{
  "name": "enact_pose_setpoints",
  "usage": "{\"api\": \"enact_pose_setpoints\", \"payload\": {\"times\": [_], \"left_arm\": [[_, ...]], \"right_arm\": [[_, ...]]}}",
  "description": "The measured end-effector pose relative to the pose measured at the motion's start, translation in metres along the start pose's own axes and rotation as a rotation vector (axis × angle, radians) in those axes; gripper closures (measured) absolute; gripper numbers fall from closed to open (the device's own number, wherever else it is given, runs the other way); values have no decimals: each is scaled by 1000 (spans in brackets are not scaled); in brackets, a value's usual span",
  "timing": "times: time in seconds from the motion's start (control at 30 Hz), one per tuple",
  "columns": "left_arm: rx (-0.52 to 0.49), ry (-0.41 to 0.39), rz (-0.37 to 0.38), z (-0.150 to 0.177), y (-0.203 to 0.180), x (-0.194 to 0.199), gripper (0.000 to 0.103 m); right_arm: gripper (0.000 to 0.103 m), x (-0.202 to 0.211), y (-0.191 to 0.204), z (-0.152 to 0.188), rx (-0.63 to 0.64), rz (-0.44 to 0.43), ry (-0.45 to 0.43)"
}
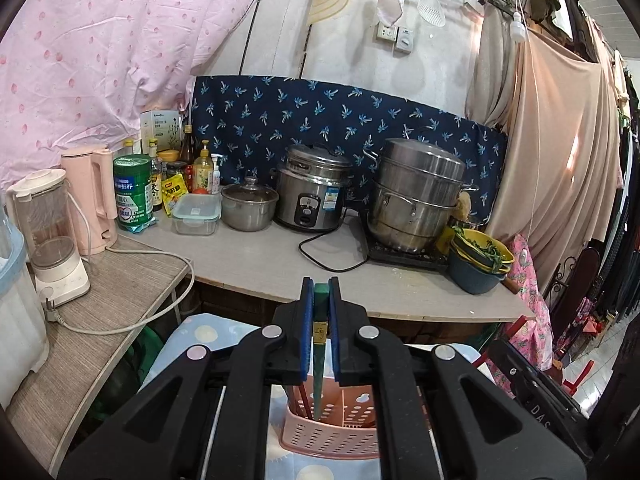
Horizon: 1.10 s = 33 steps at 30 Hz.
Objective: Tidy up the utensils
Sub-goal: 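Lower both chopsticks into the pink holder and open both tools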
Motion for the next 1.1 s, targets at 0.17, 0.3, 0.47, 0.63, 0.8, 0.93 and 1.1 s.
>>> {"api": "enact_pose_setpoints", "payload": {"times": [0.17, 0.3, 0.47, 0.63, 0.8, 0.93, 1.1], "left_arm": [[3, -9, -12, 2, 1, 0, 87], [15, -15, -23, 3, 3, 3, 68], [7, -8, -32, 6, 3, 8, 67], [-1, -1, -43, 9, 3, 16, 63], [1, 19, -47, 14, 6, 24, 60], [-10, 46, -53, 24, 7, 31, 60], [-31, 79, -65, 42, 9, 41, 59]], "right_arm": [[88, 4, 0, 0, 0, 9, -7], [80, 10, 0, -1, -5, 7, -20], [78, 19, 3, -2, 2, 0, -26], [75, 29, 7, -2, 7, -9, -28], [75, 43, 10, 2, 12, -20, -27], [75, 53, 13, 9, 6, -34, -20], [75, 65, 20, 22, 10, -51, 2]]}}
Point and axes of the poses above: each gripper's, at about its wrist camera, not at the fingertips, and x roughly against the way its jaws point, y to its left, z to its underside, the point moved 9 cm from there along -x, roughly the way its jaws point, and after that the axes turned 9 degrees about x, right-handed, at the moved point
